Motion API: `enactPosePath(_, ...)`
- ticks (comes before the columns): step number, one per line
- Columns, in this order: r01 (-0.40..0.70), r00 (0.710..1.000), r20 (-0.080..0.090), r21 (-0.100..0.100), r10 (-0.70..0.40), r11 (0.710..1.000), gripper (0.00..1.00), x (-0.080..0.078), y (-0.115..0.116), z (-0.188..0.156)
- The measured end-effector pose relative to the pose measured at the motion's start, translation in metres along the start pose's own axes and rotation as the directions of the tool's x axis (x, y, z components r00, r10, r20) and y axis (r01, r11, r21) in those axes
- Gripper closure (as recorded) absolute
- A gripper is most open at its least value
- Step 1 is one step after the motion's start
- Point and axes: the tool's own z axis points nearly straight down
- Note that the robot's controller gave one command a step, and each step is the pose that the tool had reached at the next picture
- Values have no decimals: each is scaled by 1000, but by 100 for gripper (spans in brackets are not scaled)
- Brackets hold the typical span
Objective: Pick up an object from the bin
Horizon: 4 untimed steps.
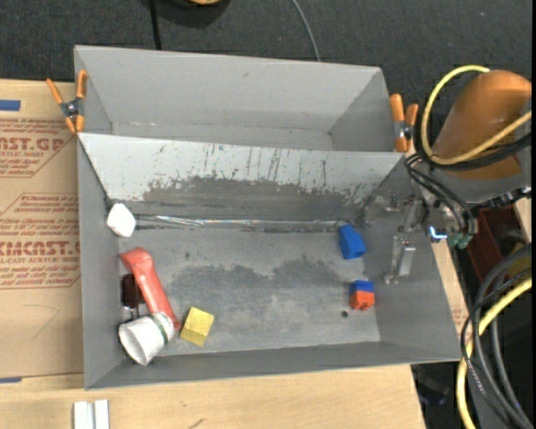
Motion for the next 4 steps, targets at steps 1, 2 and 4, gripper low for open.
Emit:
enactPosePath(1,1,1000,7,1,-1,1000,0,-2,1,-5)
enactPosePath(2,17,1000,13,3,-17,1000,0,-10,-7,40)
enactPosePath(4,-48,999,25,4,47,999,100,-1,-7,98)
